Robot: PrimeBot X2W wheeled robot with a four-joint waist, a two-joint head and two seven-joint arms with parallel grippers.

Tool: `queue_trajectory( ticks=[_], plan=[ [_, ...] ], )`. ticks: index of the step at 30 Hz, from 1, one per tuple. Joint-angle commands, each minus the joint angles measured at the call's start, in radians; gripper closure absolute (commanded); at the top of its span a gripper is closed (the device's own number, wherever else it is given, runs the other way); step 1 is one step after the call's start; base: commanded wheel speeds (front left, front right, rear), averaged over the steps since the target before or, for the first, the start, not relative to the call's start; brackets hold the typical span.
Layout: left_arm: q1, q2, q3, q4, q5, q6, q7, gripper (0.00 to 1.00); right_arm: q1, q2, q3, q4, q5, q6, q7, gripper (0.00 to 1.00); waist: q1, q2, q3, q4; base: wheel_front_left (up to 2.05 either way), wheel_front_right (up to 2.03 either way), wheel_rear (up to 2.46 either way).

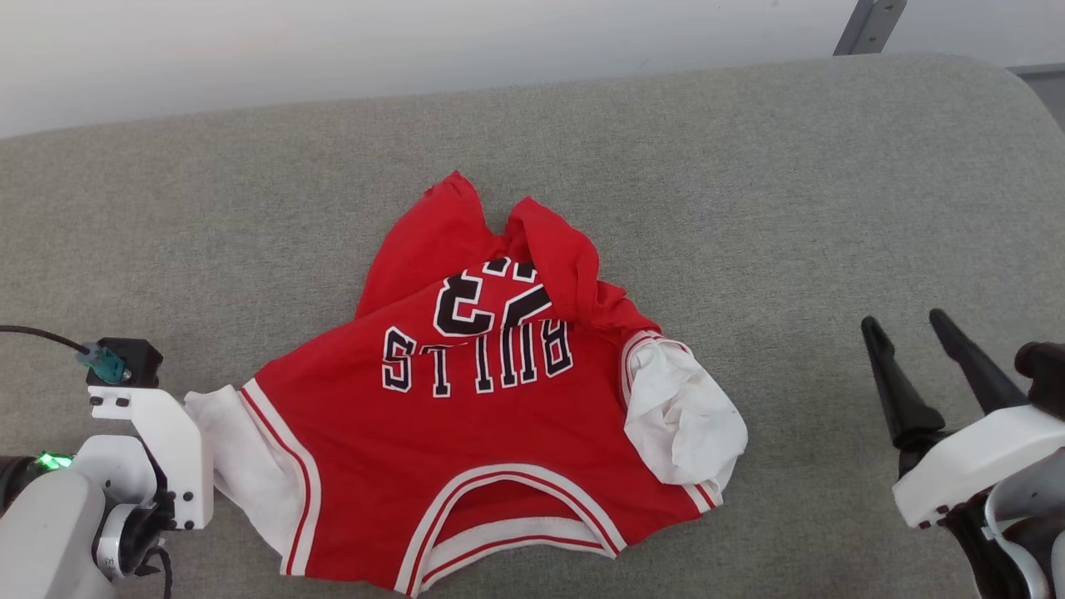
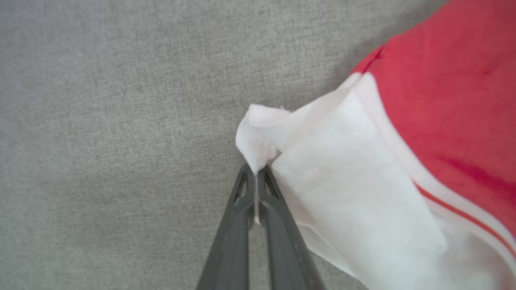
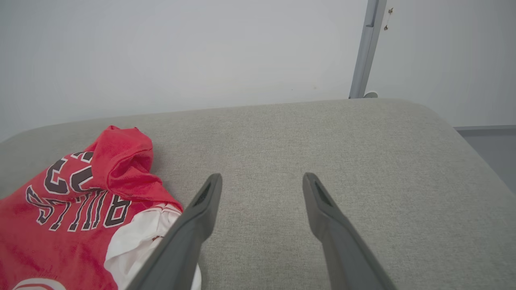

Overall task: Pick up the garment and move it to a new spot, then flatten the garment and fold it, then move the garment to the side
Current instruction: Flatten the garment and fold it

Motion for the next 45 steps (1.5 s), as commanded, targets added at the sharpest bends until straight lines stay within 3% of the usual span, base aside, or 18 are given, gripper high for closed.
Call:
queue_trajectory(
  ticks=[1, 5, 13, 30, 31, 32, 37, 45],
  plan=[
    [-0.013, 0.0, 0.004, 0.013, -0.007, 0.002, 0.004, 1.0, 0.012, -0.006, 0.008, 0.001, 0.01, 0.0, 0.016, 0.0, -0.0001, 0.0, 0.002, 0.001, 0.0, 0.0, 0.0],
    [-0.021, -0.005, 0.002, 0.024, -0.014, -0.002, 0.005, 1.0, 0.023, -0.02, 0.035, 0.005, 0.033, 0.0, 0.046, 0.0, -0.0001, 0.0, 0.005, 0.002, 0.0, 0.0, 0.0],
    [-0.049, -0.032, -0.017, 0.033, -0.019, -0.016, 0.003, 1.0, 0.002, -0.05, 0.144, 0.073, 0.114, 0.0, 0.205, 0.0, -0.0001, 0.0, 0.019, 0.023, 0.0, 0.0, 0.0],
    [-0.119, -0.088, -0.06, 0.062, -0.007, -0.043, -0.022, 1.0, -0.151, -0.142, 0.414, 0.419, 0.216, 0.0, 0.413, 0.0, -0.0001, 0.0, 0.045, 0.097, 0.0, 0.0, 0.0],
    [-0.122, -0.09, -0.062, 0.064, -0.007, -0.045, -0.023, 1.0, -0.159, -0.147, 0.429, 0.432, 0.22, 0.0, 0.417, 0.68, -0.0001, 0.0, 0.045, 0.1, 0.0, 0.0, 0.0],
    [-0.124, -0.093, -0.064, 0.064, -0.008, -0.046, -0.022, 1.0, -0.166, -0.152, 0.441, 0.444, 0.228, 0.0, 0.422, 1.0, -0.0001, 0.0, 0.043, 0.103, 0.0, 0.0, 0.0],
    [-0.136, -0.087, -0.063, 0.049, -0.033, -0.063, 0.012, 1.0, -0.21, -0.178, 0.438, 0.427, 0.289, 0.0, 0.422, 1.0, -0.0001, 0.0, 0.011, 0.107, 0.0, 0.0, 0.0],
    [-0.181, -0.045, -0.041, -0.065, -0.1, -0.086, 0.149, 1.0, -0.257, -0.23, 0.373, 0.267, 0.407, 0.0, 0.485, 1.0, -0.0001, 0.0, -0.069, 0.1, 0.0, 0.0, 0.0]
  ],
)
